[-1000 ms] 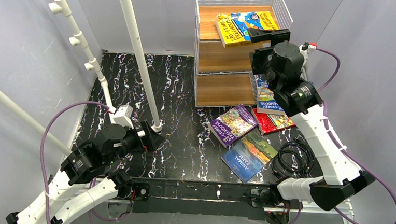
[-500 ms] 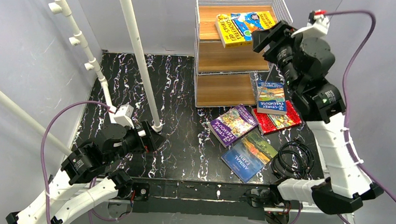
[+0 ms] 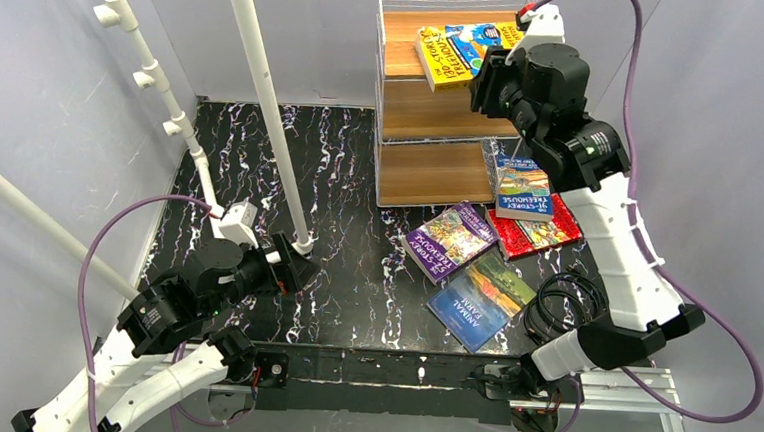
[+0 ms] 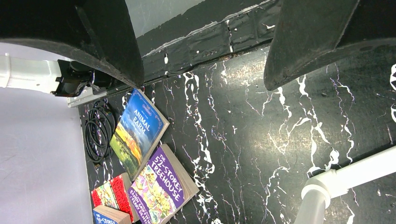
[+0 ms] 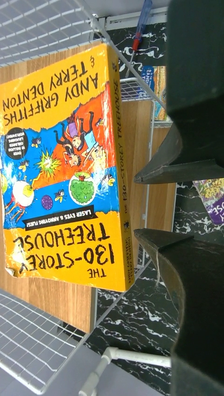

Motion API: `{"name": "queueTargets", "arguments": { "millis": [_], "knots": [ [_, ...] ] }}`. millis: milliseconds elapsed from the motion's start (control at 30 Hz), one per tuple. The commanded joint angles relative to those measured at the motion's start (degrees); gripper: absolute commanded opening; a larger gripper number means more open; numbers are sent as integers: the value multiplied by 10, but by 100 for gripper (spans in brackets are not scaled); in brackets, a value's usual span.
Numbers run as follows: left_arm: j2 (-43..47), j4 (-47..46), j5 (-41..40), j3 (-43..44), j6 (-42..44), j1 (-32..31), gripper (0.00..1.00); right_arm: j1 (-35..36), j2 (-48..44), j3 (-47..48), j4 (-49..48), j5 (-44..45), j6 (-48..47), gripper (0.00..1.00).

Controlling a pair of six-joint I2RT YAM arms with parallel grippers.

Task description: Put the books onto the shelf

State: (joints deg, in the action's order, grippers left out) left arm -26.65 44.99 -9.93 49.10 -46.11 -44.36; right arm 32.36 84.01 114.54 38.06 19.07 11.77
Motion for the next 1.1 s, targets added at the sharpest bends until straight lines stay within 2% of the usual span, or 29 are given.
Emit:
{"name": "queueTargets", "arguments": {
  "millis": [0, 167, 1067],
  "knots": [
    [1, 5, -3, -4, 0, 0, 98, 1, 11, 38, -8, -5, -17, 49],
    [1, 5, -5, -3, 1, 1, 98, 1, 38, 60, 2, -5, -17, 49],
    [4, 11, -7, -1, 4, 0, 98, 1, 59, 28, -63, 7, 5, 48]
  ]
}}
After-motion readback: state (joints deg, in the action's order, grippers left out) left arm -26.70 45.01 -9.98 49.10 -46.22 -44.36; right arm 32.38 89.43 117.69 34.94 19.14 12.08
